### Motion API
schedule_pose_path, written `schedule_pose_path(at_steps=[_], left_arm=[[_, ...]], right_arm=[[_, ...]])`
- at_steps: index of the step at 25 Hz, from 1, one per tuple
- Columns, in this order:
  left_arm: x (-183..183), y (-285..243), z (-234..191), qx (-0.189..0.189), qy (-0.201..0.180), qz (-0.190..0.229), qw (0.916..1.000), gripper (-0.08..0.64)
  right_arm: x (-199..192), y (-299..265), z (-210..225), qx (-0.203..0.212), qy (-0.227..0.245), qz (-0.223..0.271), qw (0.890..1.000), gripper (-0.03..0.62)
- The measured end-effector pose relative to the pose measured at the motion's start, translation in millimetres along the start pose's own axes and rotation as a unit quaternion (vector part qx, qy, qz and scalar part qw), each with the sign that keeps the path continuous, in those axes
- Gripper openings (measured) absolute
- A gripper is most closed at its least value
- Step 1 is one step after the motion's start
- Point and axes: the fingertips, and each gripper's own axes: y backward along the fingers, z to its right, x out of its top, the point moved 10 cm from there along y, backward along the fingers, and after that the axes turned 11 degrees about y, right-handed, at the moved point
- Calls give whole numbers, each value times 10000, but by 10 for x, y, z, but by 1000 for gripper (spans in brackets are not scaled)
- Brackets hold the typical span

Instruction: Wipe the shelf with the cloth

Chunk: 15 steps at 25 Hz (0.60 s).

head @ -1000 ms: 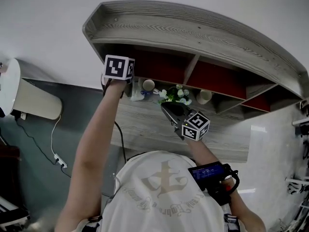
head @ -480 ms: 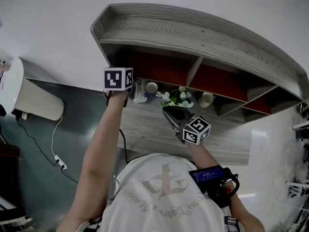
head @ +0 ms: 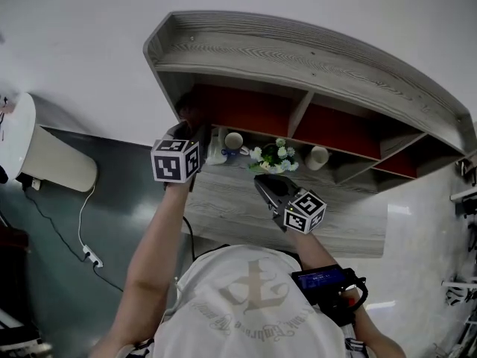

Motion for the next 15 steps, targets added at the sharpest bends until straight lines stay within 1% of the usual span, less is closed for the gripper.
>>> schedule_pose_path(at_steps=[3, 5, 7, 10, 15], left_arm=[[-163, 85, 2, -349, 102, 391, 9986, 94], [-295, 142, 12, -572, 170, 675, 9959, 94], [-432, 194, 47, -759, 176, 848, 9933, 94], [-623, 235, 133, -1024, 175, 903, 9905, 94], [-929, 238, 322, -1508, 117, 717, 9859, 94]], right_arm=[[-18, 85, 28, -178, -1, 13, 9998, 5], [-12, 156, 57, -327, 5, 33, 9995, 5], [2, 232, 79, -465, 21, 53, 9989, 5], [20, 348, 105, -641, 71, 76, 9979, 5], [45, 555, 104, -906, 204, 145, 9956, 5]])
